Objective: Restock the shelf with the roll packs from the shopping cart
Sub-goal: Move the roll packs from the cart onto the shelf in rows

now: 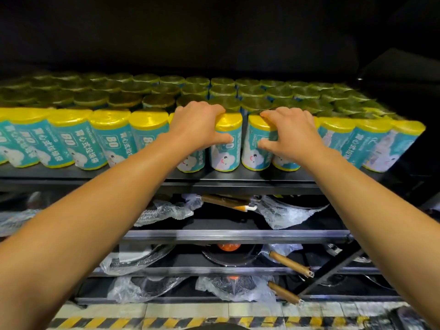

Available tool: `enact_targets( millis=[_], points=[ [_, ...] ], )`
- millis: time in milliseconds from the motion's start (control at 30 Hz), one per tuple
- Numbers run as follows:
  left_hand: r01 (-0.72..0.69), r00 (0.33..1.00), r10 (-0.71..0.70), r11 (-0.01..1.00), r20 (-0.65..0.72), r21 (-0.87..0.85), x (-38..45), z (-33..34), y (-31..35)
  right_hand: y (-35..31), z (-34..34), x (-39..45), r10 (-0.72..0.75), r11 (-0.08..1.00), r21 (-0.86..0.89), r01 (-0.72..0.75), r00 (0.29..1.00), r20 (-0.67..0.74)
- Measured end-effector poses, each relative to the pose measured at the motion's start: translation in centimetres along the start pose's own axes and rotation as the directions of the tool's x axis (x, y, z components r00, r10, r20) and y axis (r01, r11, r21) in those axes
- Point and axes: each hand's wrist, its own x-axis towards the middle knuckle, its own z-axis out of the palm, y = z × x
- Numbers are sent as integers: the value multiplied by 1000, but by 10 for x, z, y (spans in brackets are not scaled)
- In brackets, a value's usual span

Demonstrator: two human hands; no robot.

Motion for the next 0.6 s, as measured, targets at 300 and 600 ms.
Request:
enact_targets(
  millis=[300, 600],
  points=[
    [5, 1000, -3, 997, 23, -77, 0, -11, 12, 4, -1, 5, 25, 999, 40, -25, 1000, 8],
    [27, 998, -20, 992, 54, -120, 0, -14, 11, 11, -8, 10, -10, 996, 91, 3, 997, 74]
  ],
)
